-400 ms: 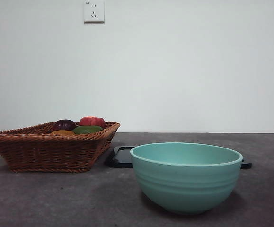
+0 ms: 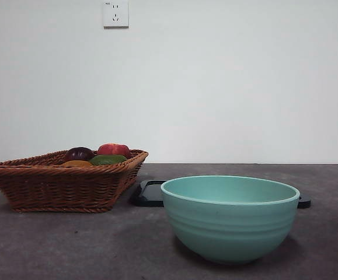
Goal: Pick up the wifruite, put it on the bowl, pick up the plate, put it on desk
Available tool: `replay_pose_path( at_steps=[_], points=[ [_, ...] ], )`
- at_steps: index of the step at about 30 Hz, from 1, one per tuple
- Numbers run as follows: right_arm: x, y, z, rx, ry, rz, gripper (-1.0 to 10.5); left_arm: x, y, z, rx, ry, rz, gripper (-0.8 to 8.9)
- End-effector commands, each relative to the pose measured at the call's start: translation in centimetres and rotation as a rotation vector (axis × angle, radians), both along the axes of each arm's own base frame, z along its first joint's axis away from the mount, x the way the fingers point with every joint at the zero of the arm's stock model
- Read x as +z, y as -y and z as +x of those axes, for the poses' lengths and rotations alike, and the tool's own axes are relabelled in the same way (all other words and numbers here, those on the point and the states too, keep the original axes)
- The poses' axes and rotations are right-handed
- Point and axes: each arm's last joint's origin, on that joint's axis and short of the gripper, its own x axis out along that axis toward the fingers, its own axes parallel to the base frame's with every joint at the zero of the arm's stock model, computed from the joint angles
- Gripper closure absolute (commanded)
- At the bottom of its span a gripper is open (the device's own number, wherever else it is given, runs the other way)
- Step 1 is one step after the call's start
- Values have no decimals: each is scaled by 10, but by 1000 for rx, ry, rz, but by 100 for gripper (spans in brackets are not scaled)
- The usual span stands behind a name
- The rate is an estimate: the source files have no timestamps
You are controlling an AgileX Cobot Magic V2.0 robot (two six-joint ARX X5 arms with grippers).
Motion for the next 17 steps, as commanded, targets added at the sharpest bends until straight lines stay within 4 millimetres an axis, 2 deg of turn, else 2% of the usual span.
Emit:
replay_pose_path(
  at_steps=[1,9,17],
  points=[
    [19,-1,-4,-2,58,105,937,22,1,-4,-11,76,-56,798],
    [63,-5,-17,37,85,224,937,67,4,-16,-49,160,-117,798],
    [113,-10,-36,191,-7,235,937,122,7,-29,-149,70,-91,798]
  ],
)
